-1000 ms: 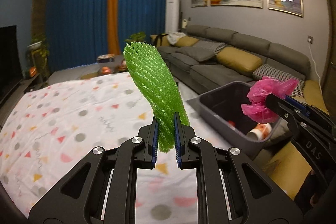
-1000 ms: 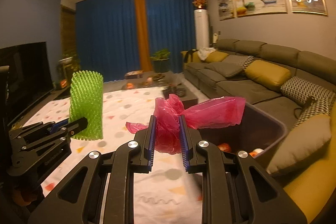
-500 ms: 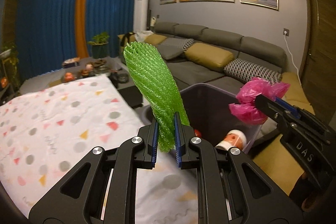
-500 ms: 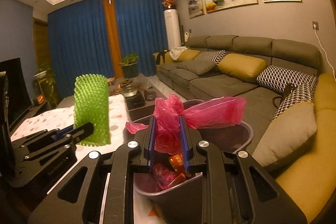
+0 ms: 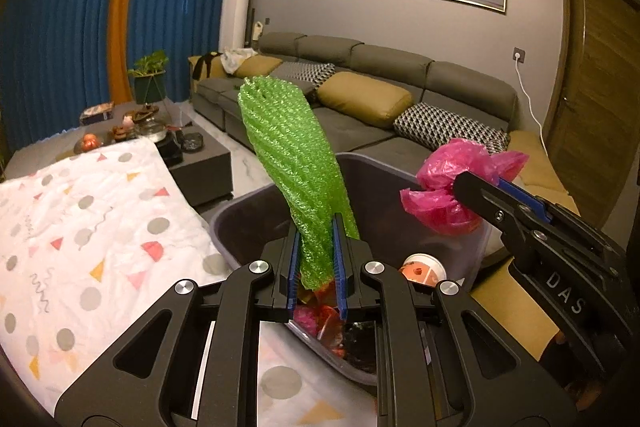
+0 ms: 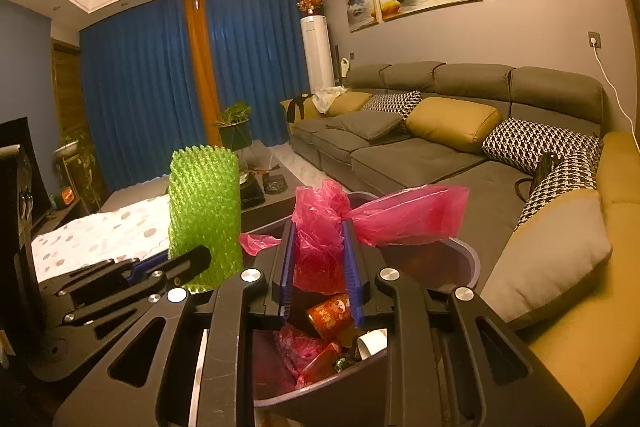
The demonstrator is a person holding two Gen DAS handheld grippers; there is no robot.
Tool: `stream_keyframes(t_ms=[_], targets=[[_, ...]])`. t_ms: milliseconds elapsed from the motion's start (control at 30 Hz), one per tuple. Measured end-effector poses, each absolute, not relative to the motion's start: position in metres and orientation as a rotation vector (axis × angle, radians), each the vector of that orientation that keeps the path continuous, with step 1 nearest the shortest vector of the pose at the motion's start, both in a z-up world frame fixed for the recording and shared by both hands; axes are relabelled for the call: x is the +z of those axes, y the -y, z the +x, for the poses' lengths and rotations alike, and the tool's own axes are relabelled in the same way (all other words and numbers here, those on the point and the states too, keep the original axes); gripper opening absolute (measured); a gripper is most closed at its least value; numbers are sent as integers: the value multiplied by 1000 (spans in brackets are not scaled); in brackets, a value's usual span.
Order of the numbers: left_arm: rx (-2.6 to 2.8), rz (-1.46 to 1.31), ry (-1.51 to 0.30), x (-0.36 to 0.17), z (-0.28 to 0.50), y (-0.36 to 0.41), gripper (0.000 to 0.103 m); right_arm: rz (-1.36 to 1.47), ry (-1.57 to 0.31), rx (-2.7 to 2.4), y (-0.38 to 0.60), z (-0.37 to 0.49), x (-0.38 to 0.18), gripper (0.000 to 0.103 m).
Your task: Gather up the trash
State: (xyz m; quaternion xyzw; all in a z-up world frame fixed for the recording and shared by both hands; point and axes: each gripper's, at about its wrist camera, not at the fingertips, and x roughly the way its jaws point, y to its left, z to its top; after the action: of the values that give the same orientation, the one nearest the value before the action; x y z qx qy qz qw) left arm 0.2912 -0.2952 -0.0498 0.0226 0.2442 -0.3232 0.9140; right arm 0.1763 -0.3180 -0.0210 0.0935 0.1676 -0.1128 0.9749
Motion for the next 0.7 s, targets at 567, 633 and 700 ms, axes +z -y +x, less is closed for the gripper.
stream_keyframes(t_ms=[567, 633, 700], targets=[[-674, 21, -509, -61, 306, 285, 65, 204, -336, -250, 318, 176, -17, 42], [-656, 14, -502, -60, 305, 278, 71, 205, -335, -253, 317, 174, -16, 47], [-621, 16, -488, -59, 302, 270, 82, 206, -336, -259, 316, 172, -15, 57]])
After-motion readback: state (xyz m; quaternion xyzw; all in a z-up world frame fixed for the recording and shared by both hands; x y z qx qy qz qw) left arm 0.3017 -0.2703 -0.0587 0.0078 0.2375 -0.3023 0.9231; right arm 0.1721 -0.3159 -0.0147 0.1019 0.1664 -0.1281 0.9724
